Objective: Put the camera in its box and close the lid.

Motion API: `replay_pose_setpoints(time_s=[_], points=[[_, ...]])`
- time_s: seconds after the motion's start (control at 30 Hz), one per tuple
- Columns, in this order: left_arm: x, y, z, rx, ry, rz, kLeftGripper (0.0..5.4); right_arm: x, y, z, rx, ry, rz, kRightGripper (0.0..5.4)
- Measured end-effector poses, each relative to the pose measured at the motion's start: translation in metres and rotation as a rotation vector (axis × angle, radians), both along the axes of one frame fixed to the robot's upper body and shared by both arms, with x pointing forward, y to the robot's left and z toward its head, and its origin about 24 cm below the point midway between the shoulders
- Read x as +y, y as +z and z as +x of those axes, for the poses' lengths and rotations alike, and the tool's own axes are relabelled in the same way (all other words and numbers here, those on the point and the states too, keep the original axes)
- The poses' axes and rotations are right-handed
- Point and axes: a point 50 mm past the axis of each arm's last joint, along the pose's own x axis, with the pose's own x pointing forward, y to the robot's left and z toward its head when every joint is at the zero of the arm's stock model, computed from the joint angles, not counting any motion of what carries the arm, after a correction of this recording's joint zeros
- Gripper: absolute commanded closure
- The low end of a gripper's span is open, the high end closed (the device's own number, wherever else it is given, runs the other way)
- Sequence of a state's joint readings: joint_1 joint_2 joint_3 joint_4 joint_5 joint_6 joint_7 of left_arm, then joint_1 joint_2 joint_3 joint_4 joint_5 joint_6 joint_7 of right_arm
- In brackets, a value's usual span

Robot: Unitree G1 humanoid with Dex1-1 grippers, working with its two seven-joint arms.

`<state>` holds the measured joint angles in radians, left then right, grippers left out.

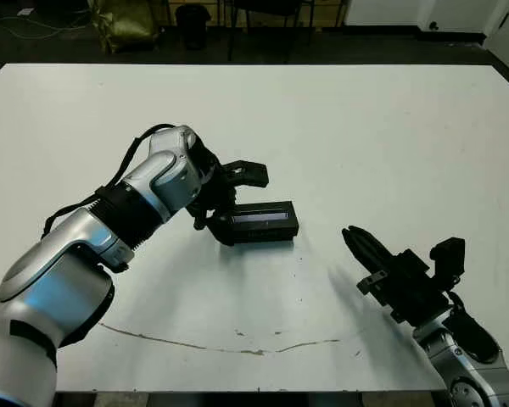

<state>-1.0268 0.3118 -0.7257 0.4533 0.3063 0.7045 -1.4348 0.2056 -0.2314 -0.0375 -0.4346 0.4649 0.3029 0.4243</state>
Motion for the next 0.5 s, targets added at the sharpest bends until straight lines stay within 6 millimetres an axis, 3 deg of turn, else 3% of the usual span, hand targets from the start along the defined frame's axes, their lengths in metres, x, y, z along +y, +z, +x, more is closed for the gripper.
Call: replay_pose_setpoints(time_s=[0.13,0.5], points=[[-0.0010,-0.0005,-0.0009,-0.016,-0.004,0.000,2.97,0.0000,0.0001,0.0001,0.000,-0.002,0.001,5.40],[-0.0081,-0.0021,-0.0039,-0.140,-0.241,0.039,0.38,-0.0006,0.0003,0.0002,0.001,-0.021,-0.010,5.40]])
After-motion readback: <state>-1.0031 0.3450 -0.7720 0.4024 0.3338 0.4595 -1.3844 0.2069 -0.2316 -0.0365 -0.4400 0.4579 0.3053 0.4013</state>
